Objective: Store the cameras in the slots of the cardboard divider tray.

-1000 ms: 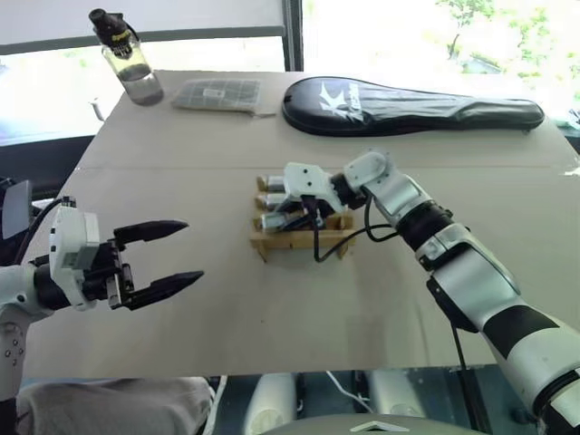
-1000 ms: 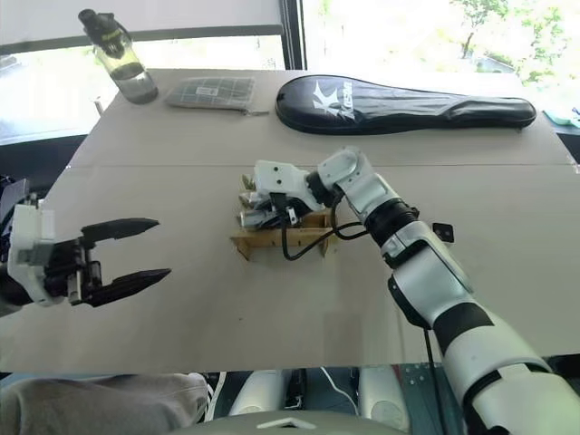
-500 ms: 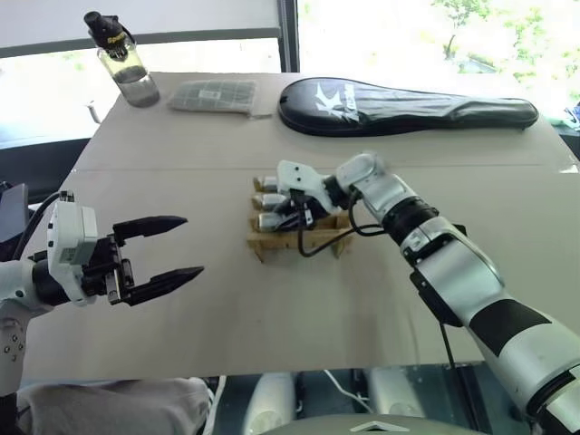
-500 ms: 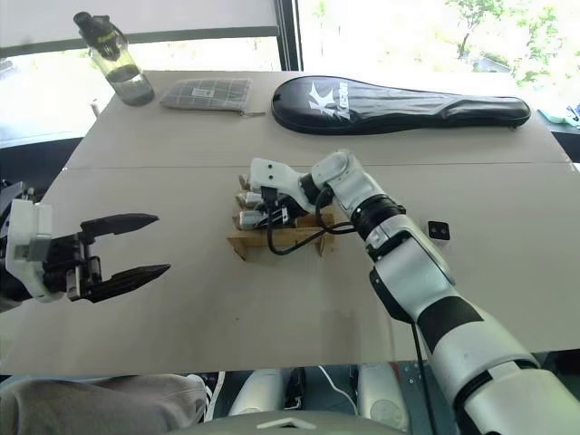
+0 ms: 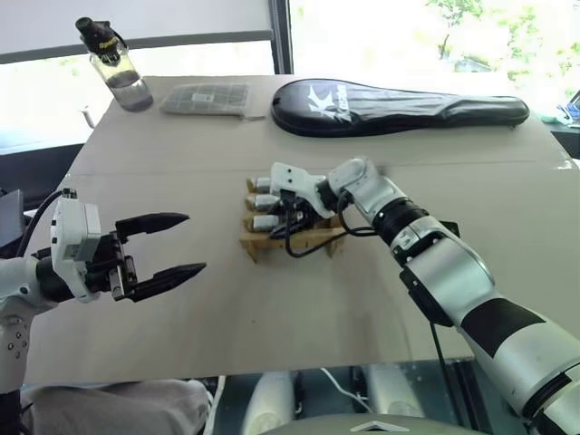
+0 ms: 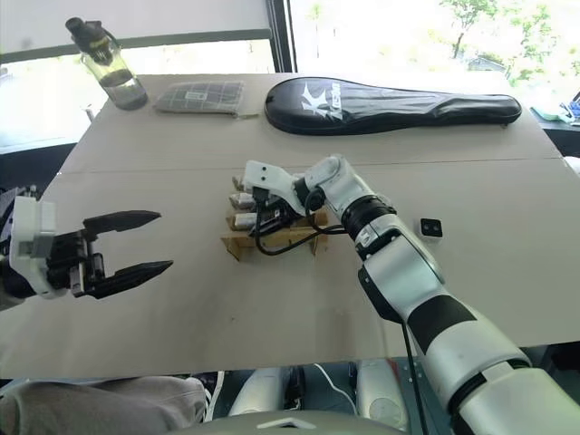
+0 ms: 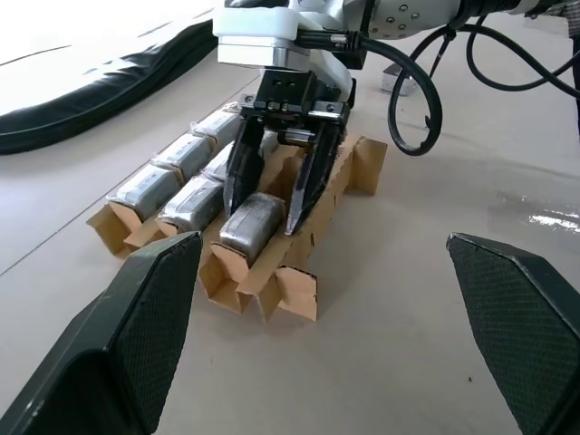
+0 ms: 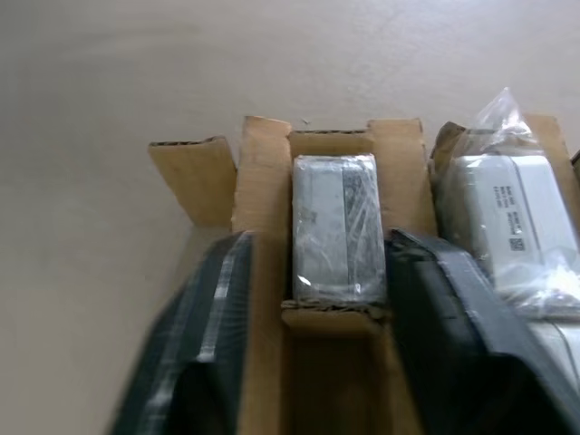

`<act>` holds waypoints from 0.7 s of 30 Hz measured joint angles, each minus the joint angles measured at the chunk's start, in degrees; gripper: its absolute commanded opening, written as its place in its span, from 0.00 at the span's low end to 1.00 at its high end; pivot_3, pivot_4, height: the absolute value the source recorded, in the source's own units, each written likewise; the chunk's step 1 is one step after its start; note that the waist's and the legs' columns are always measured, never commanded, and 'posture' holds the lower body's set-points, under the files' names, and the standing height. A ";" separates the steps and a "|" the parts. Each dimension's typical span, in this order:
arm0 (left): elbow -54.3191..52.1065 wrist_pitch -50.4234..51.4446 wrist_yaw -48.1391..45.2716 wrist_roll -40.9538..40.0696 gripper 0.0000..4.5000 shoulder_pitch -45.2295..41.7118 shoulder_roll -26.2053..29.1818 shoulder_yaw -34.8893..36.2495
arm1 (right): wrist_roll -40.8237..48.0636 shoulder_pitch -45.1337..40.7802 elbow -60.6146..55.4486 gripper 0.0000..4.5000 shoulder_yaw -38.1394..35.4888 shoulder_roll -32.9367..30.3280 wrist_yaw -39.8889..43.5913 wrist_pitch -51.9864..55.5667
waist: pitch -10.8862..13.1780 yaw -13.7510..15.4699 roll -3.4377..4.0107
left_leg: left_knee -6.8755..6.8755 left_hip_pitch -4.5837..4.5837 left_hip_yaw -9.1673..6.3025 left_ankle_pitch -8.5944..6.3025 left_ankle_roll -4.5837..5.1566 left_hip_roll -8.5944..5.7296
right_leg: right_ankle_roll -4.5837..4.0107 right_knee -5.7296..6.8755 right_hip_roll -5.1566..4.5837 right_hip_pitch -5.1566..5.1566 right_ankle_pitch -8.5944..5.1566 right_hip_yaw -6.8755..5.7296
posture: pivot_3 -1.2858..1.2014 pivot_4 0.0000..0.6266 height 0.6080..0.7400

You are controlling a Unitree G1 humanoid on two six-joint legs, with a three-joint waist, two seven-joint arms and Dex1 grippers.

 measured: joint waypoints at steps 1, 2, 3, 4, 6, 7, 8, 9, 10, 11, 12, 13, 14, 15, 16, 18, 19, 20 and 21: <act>0.13 0.00 0.00 0.00 1.00 -0.52 0.00 -0.53 | 0.02 0.01 0.00 0.87 -0.22 0.18 0.02 0.03 | 0.01 -0.10 0.01 | 0.00 0.02 0.00 0.02 -0.05 0.00 | -0.09 0.00 0.00 0.01 0.05 0.00 | 0.52 0.24 1.00; 0.18 0.00 -0.02 0.00 1.00 -0.70 0.00 -0.72 | 0.02 0.00 0.00 0.87 -0.30 0.15 0.00 0.13 | 0.01 -0.15 0.02 | 0.00 0.02 0.00 0.02 -0.10 0.01 | -0.15 0.01 0.00 0.00 0.09 0.00 | 0.52 0.24 1.00; 0.55 0.00 -0.08 0.00 1.00 -1.11 0.02 -1.05 | 0.13 0.00 -0.03 0.87 -0.54 0.04 -0.06 0.55 | 0.01 -0.13 0.01 | 0.00 0.02 -0.03 0.03 -0.18 0.02 | -0.18 0.01 0.01 0.00 0.11 -0.03 | 0.52 0.24 1.00; 0.89 0.00 -0.15 0.01 1.00 -1.46 0.05 -1.22 | 0.23 0.00 -0.20 0.87 -0.90 -0.13 0.00 0.86 | 0.01 -0.07 0.02 | 0.00 0.00 -0.09 0.05 -0.21 0.02 | -0.19 0.03 0.01 0.00 0.11 -0.08 | 0.52 0.24 1.00; 1.98 0.00 -0.29 0.08 1.00 -2.31 0.17 -1.37 | 0.51 -0.01 -0.74 0.87 -1.76 -0.71 0.56 1.55 | 0.02 0.11 0.03 | 0.00 -0.06 -0.19 0.09 -0.20 0.02 | -0.20 0.03 0.02 -0.02 0.12 -0.18 | 0.52 0.24 1.00; 2.40 -0.01 -0.43 0.08 1.00 -2.79 0.26 -1.43 | 0.88 -0.01 -1.29 0.87 -2.29 -1.15 1.07 2.15 | 0.03 0.24 0.03 | 0.00 -0.12 -0.24 0.11 -0.18 0.02 | -0.20 -0.01 0.02 -0.03 0.12 -0.23 | 0.52 0.24 1.00; 2.64 -0.01 -0.55 0.08 1.00 -3.14 0.36 -1.51 | 1.39 -0.05 -2.13 0.87 -2.73 -1.68 1.56 2.64 | 0.03 0.27 0.04 | 0.00 -0.19 -0.25 0.12 -0.17 0.02 | -0.19 -0.03 0.01 -0.06 0.12 -0.25 | 0.52 0.24 1.00; 2.75 -0.01 -0.62 0.09 1.00 -3.57 0.50 -1.83 | 2.20 -0.06 -4.18 0.87 -3.64 -2.62 2.45 3.95 | 0.03 0.30 0.04 | 0.00 -0.23 -0.26 0.14 -0.14 0.02 | -0.15 -0.07 0.01 -0.07 0.15 -0.25 | 0.52 0.24 1.00; 2.78 -0.01 -0.67 0.10 1.00 -3.78 0.52 -2.05 | 2.72 -0.08 -5.65 0.87 -4.33 -3.27 2.87 4.82 | 0.04 0.30 0.05 | 0.00 -0.31 -0.28 0.14 -0.11 0.02 | -0.03 -0.12 0.01 -0.11 0.21 -0.27 | 0.52 0.24 1.00; 2.83 -0.01 -0.75 0.10 1.00 -4.00 0.59 -2.44 | 3.46 0.01 -8.14 0.87 -4.86 -4.26 3.81 6.35 | 0.03 0.31 0.04 | 0.00 -0.43 -0.31 0.15 -0.09 0.01 | 0.01 -0.13 0.01 -0.23 0.24 -0.32 | 0.52 0.24 1.00; 3.01 -0.01 -0.92 0.11 1.00 -4.22 0.60 -2.86 | 4.42 0.20 -11.41 0.87 -5.35 -5.53 4.97 8.26 | 0.01 0.34 0.00 | 0.02 -0.69 -0.32 0.15 -0.08 0.01 | 0.03 -0.11 0.00 -0.46 0.25 -0.34 | 0.52 0.24 1.00; 3.31 -0.01 -1.16 0.12 1.00 -4.53 0.60 -3.50 | 5.51 1.26 -16.31 0.87 -5.77 -7.05 6.32 10.91 | 0.00 0.43 0.00 | 0.02 -0.89 -0.34 0.16 -0.07 0.01 | 0.04 -0.09 0.00 -0.61 0.26 -0.38 | 0.52 0.24 1.00; 3.66 -0.01 -1.27 0.14 1.00 -4.75 0.59 -3.79 | 6.69 2.89 -20.79 0.87 -6.04 -8.39 7.53 13.53 | -0.01 0.56 -0.02 | 0.01 -0.95 -0.38 0.16 -0.07 0.01 | 0.04 -0.07 0.01 -0.67 0.26 -0.43 | 0.52 0.24 1.00; 3.97 -0.03 -1.38 0.16 1.00 -5.34 0.59 -4.19 | 8.44 6.18 -28.28 0.87 -6.04 -10.81 9.27 17.75 | -0.01 0.93 -0.02 | 0.00 -0.97 -0.46 0.15 -0.06 0.01 | 0.04 -0.06 0.01 -0.67 0.26 -0.54 | 0.52 0.24 1.00; 4.24 -0.08 -1.46 0.18 1.00 -5.67 0.60 -4.46 | 9.49 8.47 -32.64 0.87 -6.03 -12.46 9.95 20.76 | 0.00 1.13 -0.01 | -0.02 -0.99 -0.47 0.14 -0.04 0.01 | 0.04 -0.06 0.01 -0.69 0.26 -0.58 | 0.52 0.24 1.00; 4.80 -0.29 -1.70 0.20 1.00 -6.40 0.59 -5.55 | 12.11 14.14 -42.80 0.87 -6.03 -16.15 10.51 27.89 | 0.01 1.60 0.01 | -0.02 -1.18 -0.47 0.11 0.00 0.00 | 0.05 -0.07 0.01 -0.87 0.26 -0.64 | 0.52 0.24 1.00; 5.16 -0.40 -1.80 0.27 1.00 -6.81 0.58 -5.97 | 13.34 16.49 -47.18 0.87 -6.07 -17.85 10.31 31.02 | 0.02 1.65 0.02 | 0.03 -1.36 -0.50 0.11 0.00 0.00 | 0.05 -0.09 0.02 -0.99 0.26 -0.71 | 0.52 0.24 1.00; 5.19 -0.42 -1.81 0.27 1.00 -6.85 0.58 -5.98 | 13.57 16.82 -47.95 0.87 -6.07 -18.09 10.30 31.39 | 0.02 1.66 0.02 | 0.04 -1.40 -0.51 0.12 0.01 0.00 | 0.05 -0.10 0.03 -1.01 0.26 -0.73 | 0.52 0.24 1.00; 5.72 -0.57 -1.88 0.34 1.00 -6.94 0.58 -6.02 | 14.33 18.12 -50.95 0.87 -6.12 -19.37 10.21 33.75 | 0.03 1.47 0.03 | 0.14 -1.54 -0.49 0.12 0.01 0.02 | 0.06 -0.10 0.08 -1.05 0.26 -0.81 | 0.52 0.24 1.00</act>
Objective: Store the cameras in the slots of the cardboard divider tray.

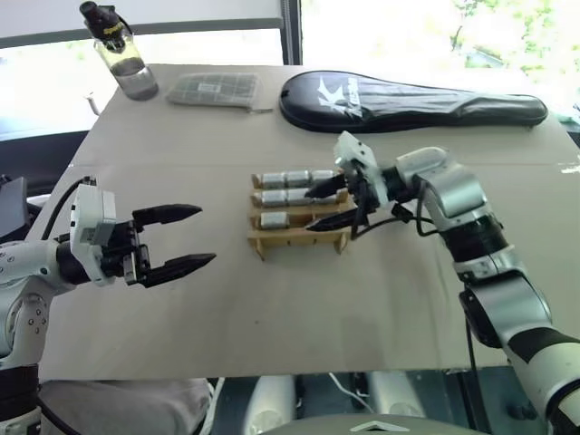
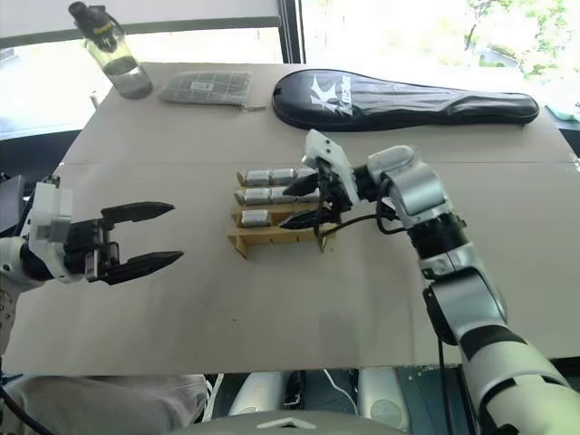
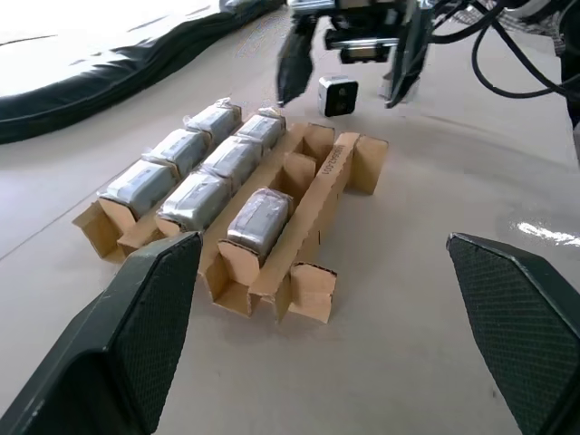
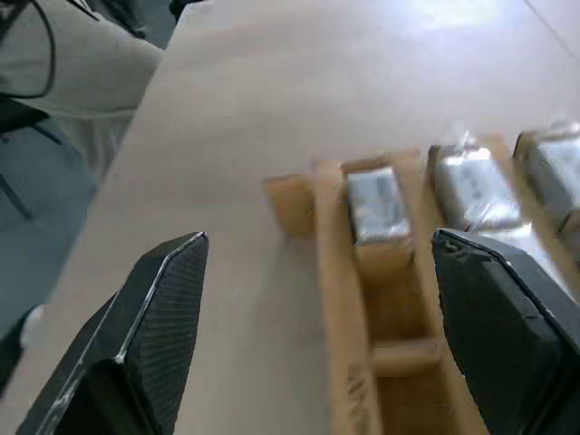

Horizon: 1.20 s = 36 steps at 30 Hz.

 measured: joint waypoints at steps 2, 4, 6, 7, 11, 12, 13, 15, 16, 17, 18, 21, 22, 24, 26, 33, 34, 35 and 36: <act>0.10 -0.36 -0.20 0.23 1.00 -1.31 0.00 -1.06 | 1.57 3.37 -7.11 0.87 -1.89 -2.36 -1.98 2.50 | 0.00 0.32 0.01 | 0.06 -0.12 -0.09 0.02 0.02 0.01 | 0.01 -0.06 0.00 0.04 0.00 -0.27 | 0.52 0.24 1.00; 0.56 -0.41 -0.77 0.49 1.00 -1.95 -0.09 -2.33 | 2.39 12.08 -17.17 0.87 -8.45 -7.12 -8.18 4.78 | -0.01 1.43 -0.01 | 0.26 -0.14 -0.06 0.01 0.04 0.00 | 0.03 -0.26 0.04 0.15 -0.01 -0.49 | 0.52 0.24 1.00; 0.59 -0.48 -1.10 0.51 1.00 -1.94 -0.12 -2.33 | 2.88 19.78 -22.64 0.87 -14.02 -11.35 -12.36 4.77 | -0.01 2.29 -0.01 | 0.41 -0.14 -0.09 -0.01 0.07 -0.02 | 0.04 -0.24 0.16 0.23 -0.02 -0.64 | 0.52 0.24 1.00; 0.72 -0.48 -1.25 0.57 1.00 -1.86 -0.12 -2.32 | 3.02 22.40 -23.84 0.87 -16.24 -12.93 -14.42 4.77 | 0.00 2.35 0.00 | 0.55 -0.14 -0.02 -0.02 0.09 -0.01 | 0.06 -0.18 0.32 0.23 -0.01 -0.55 | 0.52 0.24 1.00; 0.38 -0.61 -2.09 0.63 1.00 -3.54 -0.13 -3.74 | 3.22 34.91 -30.30 0.87 -25.85 -16.70 -21.68 2.84 | -0.05 2.97 -0.08 | 0.67 0.04 -0.12 -0.02 0.09 0.07 | 0.07 -0.06 0.47 0.45 -0.04 -0.61 | 0.52 0.24 1.00; 0.63 -0.61 -2.31 0.64 1.00 -3.50 -0.13 -3.84 | 2.52 38.50 -30.41 0.87 -29.05 -17.24 -24.16 2.68 | -0.04 3.20 -0.06 | 0.67 0.07 -0.07 -0.02 0.09 0.07 | 0.07 -0.06 0.48 0.46 -0.04 -0.56 | 0.52 0.24 1.00; 0.88 -0.61 -2.62 0.66 1.00 -3.73 -0.14 -4.19 | 1.50 42.09 -30.88 0.87 -32.15 -17.13 -27.81 2.20 | -0.04 3.25 -0.06 | 0.69 0.09 -0.04 -0.02 0.09 0.06 | 0.07 -0.02 0.49 0.46 -0.04 -0.53 | 0.52 0.24 1.00; 1.50 -0.61 -3.31 0.71 1.00 -4.79 -0.16 -4.90 | -0.36 45.41 -32.66 0.87 -35.96 -14.57 -35.21 2.05 | -0.04 3.00 -0.06 | 0.73 0.24 0.09 -0.01 0.09 0.12 | 0.08 0.03 0.64 0.51 -0.04 -0.34 | 0.52 0.24 1.00; 1.58 -0.61 -3.65 0.72 1.00 -5.76 -0.17 -5.87 | -1.18 46.23 -34.27 0.87 -36.97 -12.19 -40.09 1.97 | -0.03 2.67 -0.06 | 0.70 0.48 0.19 -0.02 0.09 0.15 | 0.09 0.02 0.76 0.66 -0.05 -0.16 | 0.52 0.24 1.00; 1.62 -0.61 -3.86 0.72 1.00 -6.17 -0.17 -6.38 | -1.81 46.75 -35.05 0.87 -36.97 -11.17 -42.39 1.30 | -0.03 2.39 -0.05 | 0.66 0.75 0.24 -0.05 0.13 0.19 | 0.13 0.01 0.82 0.85 -0.10 -0.08 | 0.52 0.24 1.00; 1.80 -0.61 -4.29 0.74 1.00 -6.87 -0.18 -6.89 | -2.63 48.03 -36.59 0.87 -36.83 -9.54 -45.40 -0.03 | -0.02 2.14 -0.04 | 0.64 0.94 0.22 -0.16 0.31 0.27 | 0.25 0.00 0.89 1.02 -0.18 -0.07 | 0.52 0.24 1.00; 2.91 -0.61 -4.87 0.85 1.00 -8.18 -0.27 -8.30 | -3.84 51.44 -38.89 0.93 -36.08 -4.68 -51.93 -1.38 | -0.03 1.89 -0.05 | 0.62 0.98 0.19 -0.17 0.33 0.34 | 0.24 0.01 0.97 1.04 -0.19 -0.06 | 0.52 0.24 1.00; 3.14 -0.61 -5.01 0.89 1.00 -8.55 -0.46 -8.82 | -3.94 52.70 -39.32 0.99 -35.67 -2.74 -54.33 -0.77 | -0.03 1.85 -0.04 | 0.63 0.97 0.22 -0.16 0.32 0.33 | 0.19 0.01 0.96 1.03 -0.16 -0.01 | 0.52 0.24 1.00; 3.38 -0.61 -5.20 0.91 1.00 -9.02 -0.51 -9.03 | -3.89 54.04 -39.90 0.99 -35.22 -0.92 -56.35 -0.15 | -0.03 1.86 -0.05 | 0.63 0.97 0.25 -0.04 0.12 0.33 | 0.07 0.00 0.96 1.03 -0.09 0.03 | 0.52 0.24 1.00; 3.92 -0.64 -5.78 0.95 1.00 -9.72 -0.50 -9.21 | -3.92 56.05 -40.42 0.99 -34.49 2.40 -59.46 -0.19 | -0.03 1.86 -0.05 | 0.63 0.96 0.26 -0.04 0.10 0.33 | 0.07 -0.01 0.95 1.03 -0.09 0.04 | 0.52 0.24 1.00; 5.18 -1.59 -6.73 1.68 1.00 -10.25 -0.51 -10.21 | -3.78 57.37 -39.58 0.99 -29.42 6.83 -64.81 -2.77 | -0.03 1.72 -0.06 | 0.63 1.00 0.39 -0.06 0.13 0.33 | 0.09 -0.03 0.95 1.02 -0.10 0.20 | 0.52 0.24 1.00; 5.18 -1.62 -6.75 1.71 1.00 -10.24 -0.51 -10.22 | -3.75 57.26 -38.98 0.99 -28.91 7.07 -65.11 -2.97 | -0.03 1.72 -0.06 | 0.63 1.01 0.38 -0.06 0.13 0.33 | 0.08 -0.03 0.96 1.02 -0.10 0.24 | 0.52 0.24 1.00; 5.18 -1.67 -6.75 1.73 1.00 -10.24 -0.51 -10.22 | -3.68 56.94 -38.05 0.99 -28.57 7.25 -65.48 -3.23 | -0.03 1.72 -0.06 | 0.63 1.01 0.38 -0.06 0.13 0.33 | 0.08 -0.03 0.96 1.01 -0.10 0.32 | 0.52 0.24 1.00; 5.18 -1.70 -6.76 1.75 1.00 -10.24 -0.51 -10.22 | -3.61 56.60 -37.35 0.99 -28.40 7.26 -65.80 -3.40 | -0.03 1.72 -0.06 | 0.63 1.01 0.39 -0.06 0.13 0.33 | 0.08 -0.02 0.96 1.01 -0.10 0.39 | 0.52 0.24 1.00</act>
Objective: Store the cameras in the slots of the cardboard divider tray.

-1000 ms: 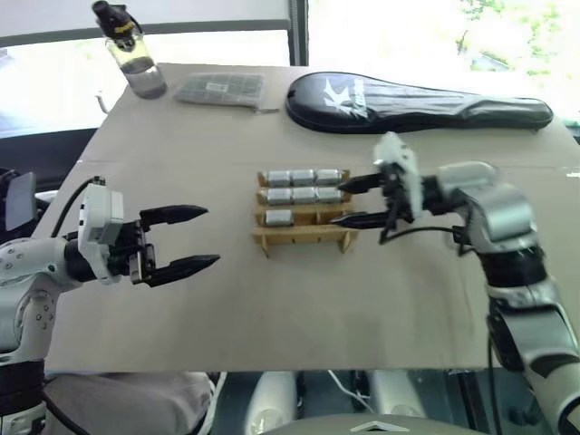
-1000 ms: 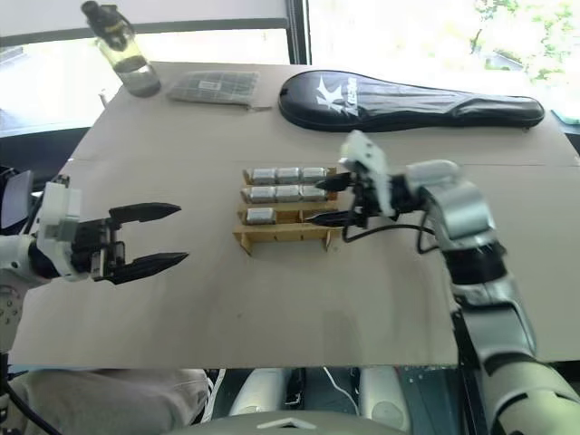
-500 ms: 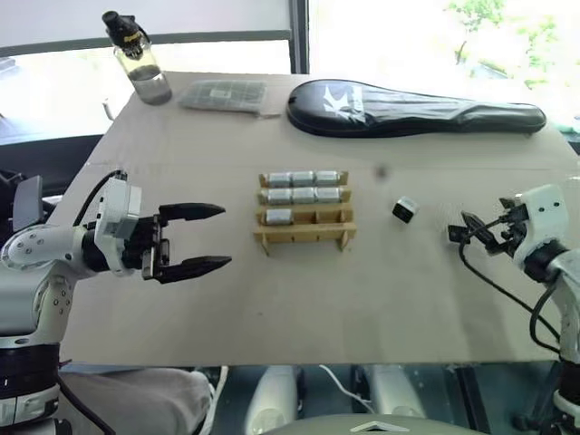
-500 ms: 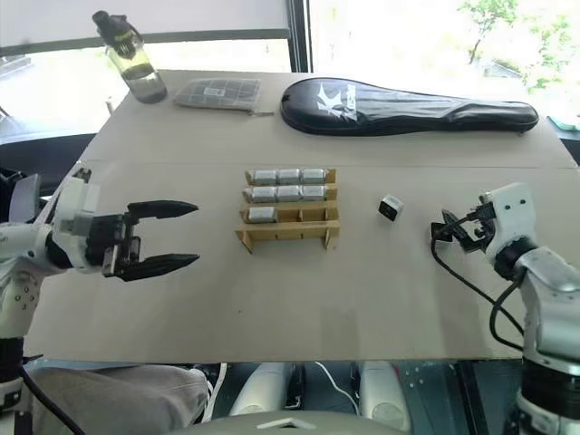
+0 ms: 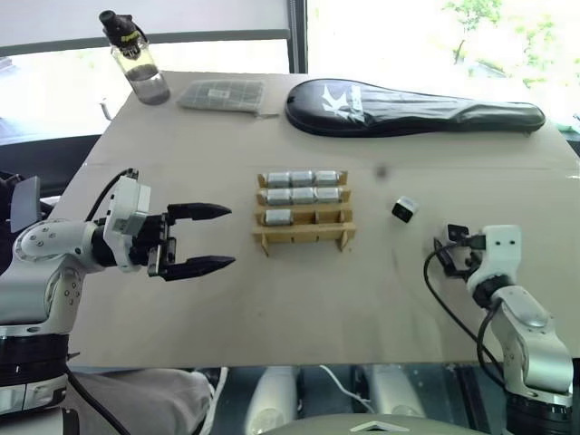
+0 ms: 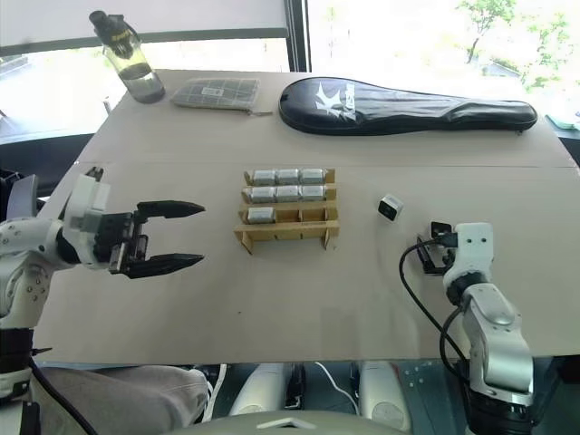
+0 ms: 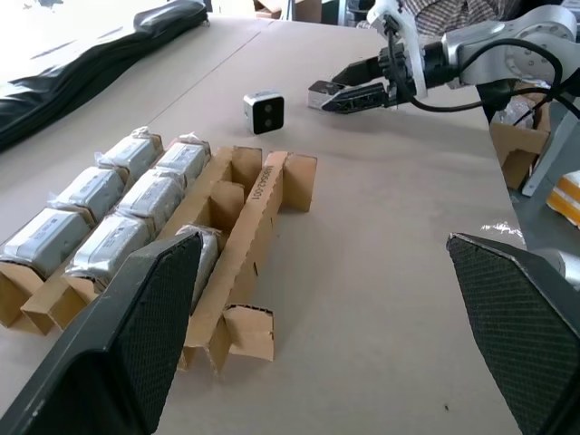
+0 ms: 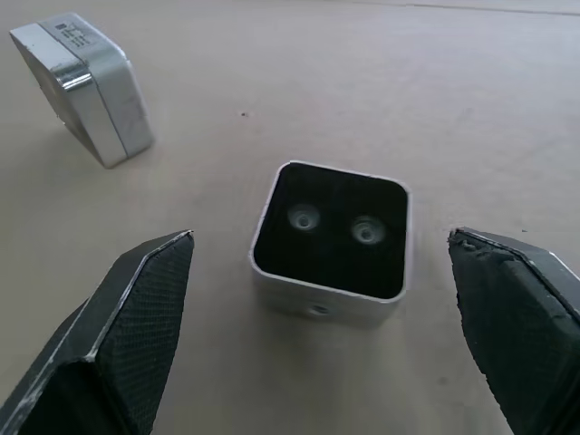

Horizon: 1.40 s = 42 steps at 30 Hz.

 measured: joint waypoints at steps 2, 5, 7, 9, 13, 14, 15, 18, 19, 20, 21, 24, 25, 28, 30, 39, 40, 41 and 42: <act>0.05 -0.20 -0.04 0.09 1.00 0.07 0.00 0.00 | 0.18 -0.97 1.59 0.99 0.27 -0.03 -0.59 -0.89 | 0.00 0.00 0.00 | 0.00 0.01 0.04 0.00 0.00 0.00 | 0.00 0.00 0.00 0.00 0.00 0.06 | 0.52 0.24 1.00; 0.05 -0.45 -0.04 0.10 1.00 0.43 0.00 0.01 | 0.45 -1.48 2.91 0.99 0.57 -0.06 -1.45 -2.03 | 0.00 0.05 0.00 | -0.01 0.01 0.04 0.00 0.00 0.00 | 0.00 -0.01 0.01 -0.01 0.00 0.07 | 0.52 0.24 1.00; 0.05 -0.54 -0.01 0.11 1.00 0.46 0.00 0.01 | 0.68 -1.65 3.58 0.94 0.56 0.06 -2.08 -2.21 | 0.00 0.04 0.00 | 0.00 0.01 0.06 -0.01 0.01 0.00 | 0.00 -0.01 0.01 -0.01 0.00 0.09 | 0.52 0.24 1.00; 0.05 -0.66 0.01 0.10 1.00 0.50 0.00 0.02 | 1.12 -1.84 4.12 0.83 0.47 0.58 -2.84 -2.27 | 0.00 0.02 0.00 | 0.00 0.02 0.09 -0.01 0.02 0.00 | 0.00 0.00 0.01 -0.01 0.00 0.12 | 0.52 0.24 1.00; 0.15 -0.91 0.02 0.11 1.00 0.51 0.00 0.02 | 2.06 -1.83 4.13 0.43 0.56 1.16 -3.62 -2.39 | 0.00 0.01 0.00 | 0.00 0.03 0.09 -0.02 0.03 0.00 | 0.00 0.01 0.01 -0.01 0.00 0.14 | 0.52 0.24 1.00; 0.25 -0.94 0.02 0.11 1.00 0.49 0.00 0.02 | 2.09 -1.83 4.16 0.43 0.56 1.15 -3.73 -2.49 | 0.00 0.02 0.00 | 0.00 0.03 0.09 -0.02 0.03 0.00 | 0.00 0.01 0.01 -0.01 0.00 0.14 | 0.52 0.24 1.00; 0.43 -0.98 0.01 0.13 1.00 0.44 0.00 0.02 | 2.07 -1.83 4.35 0.43 0.59 1.07 -3.83 -2.90 | 0.00 0.03 0.00 | 0.00 0.04 0.10 -0.02 0.03 0.00 | 0.01 0.01 0.01 -0.01 0.00 0.14 | 0.52 0.24 1.00; 1.03 -1.01 0.03 0.18 1.00 0.27 0.00 -0.02 | 1.93 -1.81 4.59 0.43 0.69 0.51 -3.90 -3.88 | 0.00 0.02 0.00 | 0.00 0.04 0.11 -0.02 0.04 0.00 | 0.01 0.01 0.02 -0.01 0.00 0.15 | 0.52 0.24 1.00; 1.23 -1.02 0.03 0.19 1.00 0.11 -0.01 -0.09 | 1.86 -1.79 4.59 0.43 0.77 0.22 -3.90 -4.32 | 0.00 0.02 0.00 | 0.00 0.04 0.11 -0.02 0.04 0.00 | 0.01 0.01 0.02 -0.02 0.00 0.15 | 0.52 0.24 1.00; 1.66 -1.03 0.05 0.21 1.00 -0.39 -0.09 -0.24 | 1.70 -1.74 4.59 0.43 0.86 -0.21 -3.90 -4.79 | 0.00 0.05 0.00 | -0.01 0.04 0.11 -0.03 0.05 0.00 | 0.01 0.01 0.02 -0.01 0.00 0.15 | 0.52 0.24 1.00; 1.90 -0.91 0.52 0.22 1.00 -1.09 -0.40 -0.40 | 1.22 -1.48 4.59 0.43 1.07 -0.72 -3.90 -5.69 | 0.00 0.10 0.00 | 0.00 0.03 0.10 -0.03 0.05 0.00 | 0.01 0.01 0.02 -0.01 0.00 0.14 | 0.52 0.24 1.00; 2.37 -0.17 5.23 1.39 1.00 -4.68 -2.86 -1.10 | -0.52 0.70 3.67 0.43 2.51 -3.88 -2.61 -10.35 | -0.01 0.41 -0.01 | 0.01 0.03 0.12 -0.15 0.25 -0.03 | 0.02 0.01 0.01 -0.01 0.01 0.16 | 0.52 0.24 1.00; 2.83 0.11 6.75 2.06 1.00 -5.95 -3.54 -1.77 | -1.33 1.90 2.74 0.43 3.25 -5.40 -1.81 -12.33 | 0.00 0.46 0.00 | 0.01 0.03 0.12 -0.15 0.26 -0.04 | 0.03 0.02 0.02 0.00 0.00 0.18 | 0.52 0.24 1.00; 3.74 2.09 11.96 4.58 1.00 -9.67 -6.08 -5.11 | -4.32 3.68 -0.67 0.43 6.16 -10.47 1.42 -19.93 | -0.01 0.15 -0.02 | 0.04 0.06 0.18 -0.16 0.27 -0.05 | 0.06 0.03 0.04 -0.01 0.00 0.24 | 0.52 0.24 1.00; 4.19 3.27 13.58 5.11 1.00 -11.61 -7.52 -6.68 | -7.05 3.70 -1.61 0.43 8.51 -13.34 3.01 -24.66 | -0.03 -0.11 -0.06 | 0.04 0.12 0.25 -0.16 0.28 -0.04 | 0.08 0.04 0.08 -0.01 -0.01 0.26 | 0.52 0.24 1.00; 8.39 12.13 14.11 4.45 1.00 -24.67 -14.42 -14.37 | -24.65 -9.51 3.74 0.43 26.25 -24.29 10.31 -48.01 | -0.03 0.07 -0.17 | 0.11 0.15 0.32 -0.04 0.07 -0.14 | 0.07 0.05 0.18 0.01 -0.01 0.28 | 0.52 0.24 1.00; 9.02 12.92 14.13 4.69 1.00 -25.81 -14.89 -15.13 | -25.74 -10.64 4.84 0.43 27.89 -24.52 10.94 -49.25 | -0.01 0.15 -0.19 | 0.16 0.11 0.31 -0.04 0.08 -0.17 | 0.07 0.04 0.19 0.00 -0.01 0.23 | 0.52 0.24 1.00; 9.71 14.43 13.79 4.79 1.00 -27.36 -15.33 -16.52 | -27.46 -12.30 6.57 0.43 30.36 -24.54 11.56 -51.99 | -0.01 0.18 -0.20 | 0.19 0.09 0.30 -0.04 0.09 -0.17 | 0.07 0.04 0.18 0.00 0.00 0.25 | 0.52 0.24 1.00; 10.07 15.48 13.57 4.86 1.00 -28.38 -15.84 -17.25 | -28.77 -13.38 7.61 0.43 31.95 -24.53 11.78 -53.99 | -0.01 0.16 -0.20 | 0.18 0.08 0.33 -0.06 0.12 -0.18 | 0.07 0.04 0.16 0.00 -0.01 0.26 | 0.52 0.24 1.00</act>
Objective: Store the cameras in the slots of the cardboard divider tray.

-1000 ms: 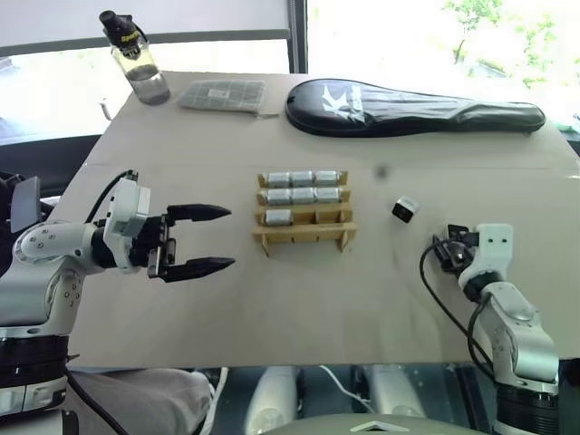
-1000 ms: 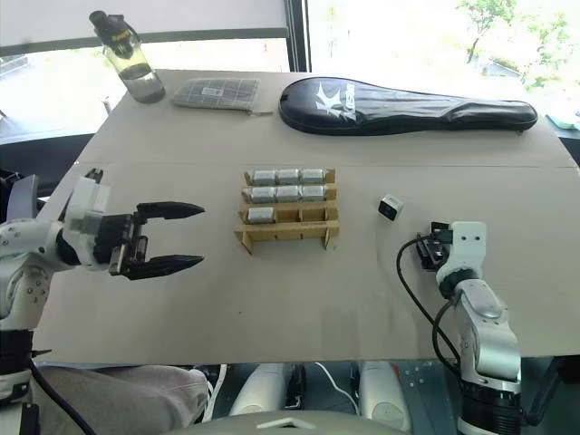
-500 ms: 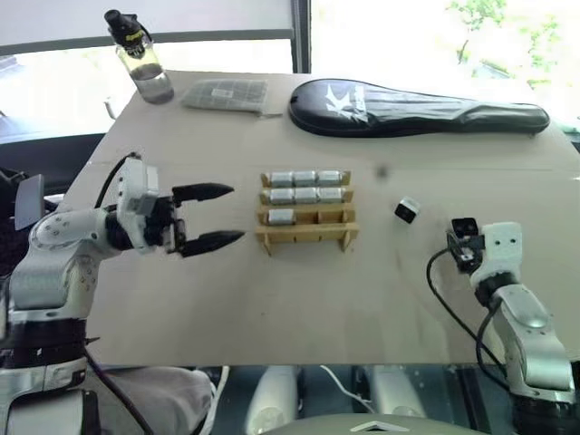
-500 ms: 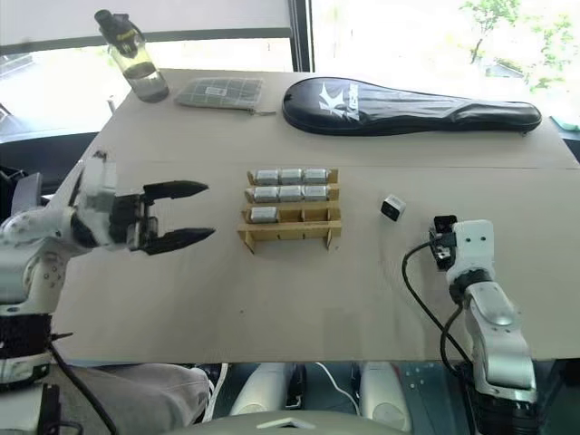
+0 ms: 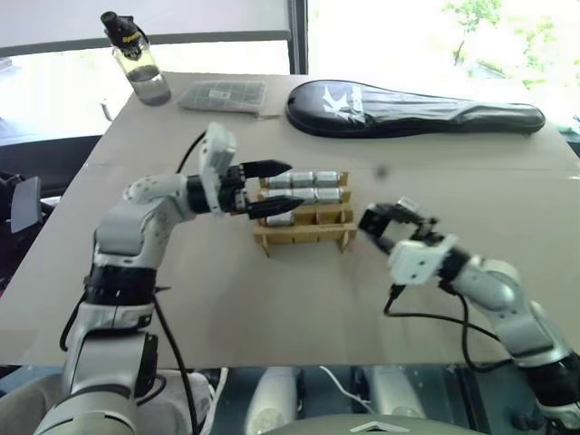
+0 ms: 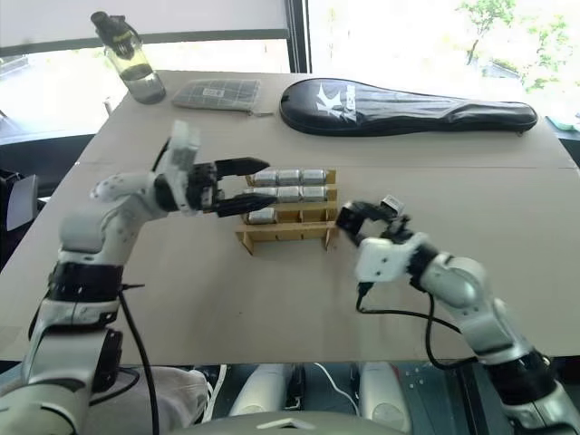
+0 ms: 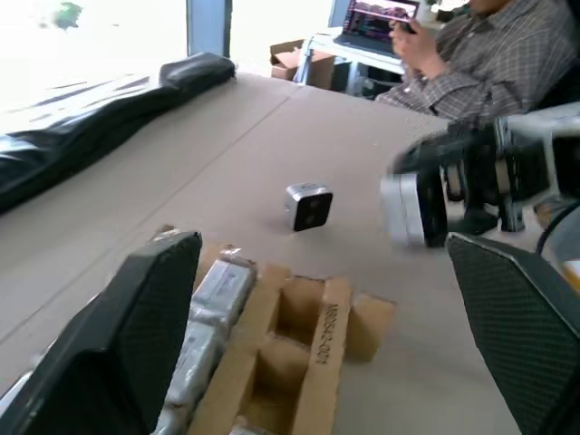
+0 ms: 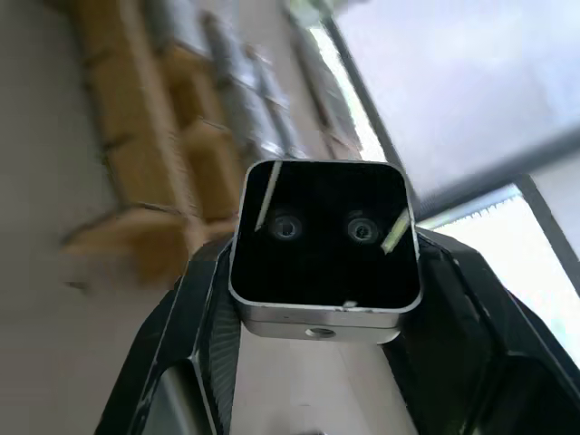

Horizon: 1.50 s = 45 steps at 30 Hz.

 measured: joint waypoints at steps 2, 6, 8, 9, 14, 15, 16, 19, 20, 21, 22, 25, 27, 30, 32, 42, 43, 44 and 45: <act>1.20 1.47 -0.18 0.23 1.00 -1.40 -0.50 -1.20 | -2.06 -1.82 1.79 0.43 1.81 -0.03 0.04 -2.95 | 0.00 -0.06 -0.01 | 0.00 -0.02 0.03 -0.02 0.04 0.00 | 0.01 -0.03 -0.01 -0.01 -0.01 0.03 | 0.52 0.24 1.00; 2.23 3.24 -2.01 1.03 1.00 -1.96 -0.65 -3.23 | -4.54 -4.80 4.27 0.43 2.90 1.08 -0.32 -5.45 | 0.01 -0.14 -0.02 | 0.00 -0.02 0.02 -0.03 0.05 0.05 | 0.02 -0.01 -0.02 -0.02 -0.01 0.06 | 0.52 0.24 1.00; 2.23 3.95 -4.41 1.43 1.00 -1.98 -0.42 -5.02 | -5.32 -6.41 4.59 0.43 3.38 2.19 -0.49 -6.28 | 0.01 -0.11 -0.02 | 0.00 -0.01 0.01 -0.03 0.05 0.06 | 0.02 0.01 -0.02 -0.02 -0.01 0.07 | 0.52 0.24 1.00; 2.23 4.06 -4.95 1.55 1.00 -1.98 -0.26 -5.46 | -5.44 -6.61 4.59 0.43 3.46 2.30 -0.49 -6.54 | 0.01 -0.09 -0.02 | 0.00 -0.01 0.01 -0.03 0.04 0.06 | 0.02 0.02 -0.02 -0.02 -0.01 0.08 | 0.52 0.24 1.00; 2.23 3.81 -8.61 2.84 1.00 -2.03 1.27 -6.53 | -6.59 -7.40 5.89 0.43 3.57 2.79 -0.48 -6.87 | 0.01 -0.06 -0.02 | 0.04 -0.01 0.04 -0.03 0.05 0.06 | 0.02 0.02 -0.02 -0.02 -0.01 0.08 | 0.52 0.24 1.00; 2.36 3.60 -9.57 3.30 1.00 -2.21 1.56 -7.10 | -6.86 -7.90 6.17 0.43 3.62 2.91 -0.48 -7.02 | 0.01 -0.05 -0.02 | 0.05 -0.01 0.04 -0.03 0.05 0.05 | 0.02 0.03 -0.02 -0.02 -0.01 0.07 | 0.52 0.24 1.00; 2.58 3.53 -10.19 3.46 1.00 -2.39 1.61 -7.62 | -6.90 -8.42 6.21 0.43 3.70 3.09 -0.47 -7.14 | 0.01 -0.04 -0.02 | 0.05 -0.01 0.04 -0.03 0.05 0.05 | 0.02 0.03 -0.02 -0.02 -0.01 0.08 | 0.52 0.24 1.00; 3.00 3.53 -10.97 3.95 1.00 -2.85 1.55 -8.20 | -6.99 -9.51 6.22 0.43 4.16 3.61 -0.48 -7.91 | 0.01 -0.05 -0.02 | 0.05 -0.01 0.03 -0.03 0.05 0.04 | 0.02 0.02 -0.02 -0.02 -0.01 0.09 | 0.52 0.24 1.00; 3.15 3.54 -11.49 4.22 1.00 -3.28 1.47 -8.20 | -7.04 -10.11 6.51 0.43 5.03 4.24 -0.44 -8.68 | 0.01 -0.07 -0.02 | 0.04 -0.01 0.02 -0.03 0.05 0.04 | 0.02 0.02 -0.02 -0.02 -0.01 0.10 | 0.52 0.24 1.00; 3.15 3.54 -11.59 4.27 1.00 -3.47 1.39 -8.21 | -7.09 -10.32 6.61 0.43 5.38 4.43 -0.41 -8.99 | 0.01 -0.07 -0.02 | 0.04 -0.02 0.02 -0.03 0.05 0.05 | 0.02 0.02 -0.02 -0.02 -0.01 0.09 | 0.52 0.24 1.00; 3.15 3.54 -11.75 4.33 1.00 -3.70 1.34 -8.21 | -7.24 -10.76 6.91 0.43 5.95 4.77 -0.35 -9.40 | 0.01 -0.08 -0.02 | 0.04 -0.01 0.03 -0.03 0.05 0.05 | 0.02 0.02 -0.02 -0.02 -0.01 0.10 | 0.52 0.24 1.00; 3.52 3.55 -12.28 4.43 1.00 -4.31 1.15 -8.22 | -7.98 -12.02 7.76 0.43 7.41 5.49 0.00 -10.50 | 0.01 -0.06 -0.02 | 0.05 -0.02 0.02 -0.03 0.05 0.05 | 0.02 0.03 -0.02 -0.02 -0.01 0.09 | 0.52 0.24 1.00; 3.85 3.65 -12.56 4.45 1.00 -4.61 1.16 -8.22 | -8.25 -12.44 8.03 0.43 7.88 5.82 0.24 -10.88 | 0.01 -0.05 -0.02 | 0.05 -0.02 0.02 -0.03 0.05 0.05 | 0.02 0.03 -0.02 -0.02 -0.01 0.10 | 0.52 0.24 1.00; 4.10 4.00 -12.91 4.45 1.00 -4.64 1.16 -8.22 | -8.83 -12.82 8.86 0.43 8.51 6.87 0.39 -10.90 | 0.01 -0.09 -0.02 | 0.05 -0.01 0.03 -0.03 0.05 0.05 | 0.02 0.03 -0.02 -0.02 -0.01 0.09 | 0.52 0.24 1.00; 4.11 4.70 -13.47 4.45 1.00 -4.67 1.25 -8.32 | -9.55 -13.75 10.00 0.43 9.14 7.84 0.28 -10.98 | 0.01 -0.12 -0.02 | 0.05 -0.01 0.03 -0.03 0.05 0.05 | 0.02 0.04 -0.02 -0.02 -0.01 0.10 | 0.52 0.24 1.00; 4.11 6.15 -16.27 5.51 1.00 -4.68 3.37 -10.10 | -11.69 -14.95 11.57 0.43 9.14 8.40 -1.77 -11.01 | 0.01 -0.06 -0.02 | 0.05 -0.02 0.03 -0.03 0.05 0.06 | 0.02 0.04 -0.02 -0.02 -0.01 0.10 | 0.52 0.24 1.00; 4.11 6.16 -16.33 5.59 1.00 -4.68 3.37 -10.10 | -11.75 -14.95 11.57 0.43 9.14 8.40 -1.82 -11.01 | 0.01 -0.08 -0.02 | 0.05 -0.02 0.03 -0.03 0.05 0.06 | 0.02 0.04 -0.02 -0.02 -0.01 0.10 | 0.52 0.24 1.00; 4.11 6.16 -16.36 5.61 1.00 -4.68 3.37 -10.10 | -11.79 -14.95 11.56 0.43 9.14 8.40 -1.84 -11.01 | 0.01 -0.09 -0.02 | 0.05 -0.02 0.03 -0.03 0.05 0.06 | 0.02 0.04 -0.02 -0.02 -0.01 0.11 | 0.52 0.24 1.00; 4.12 6.17 -16.42 5.62 1.00 -4.70 3.37 -10.10 | -11.80 -14.95 11.56 0.43 9.14 8.40 -1.87 -11.01 | 0.01 -0.09 -0.02 | 0.05 -0.02 0.02 -0.03 0.05 0.06 | 0.02 0.04 -0.02 -0.02 -0.01 0.11 | 0.52 0.24 1.00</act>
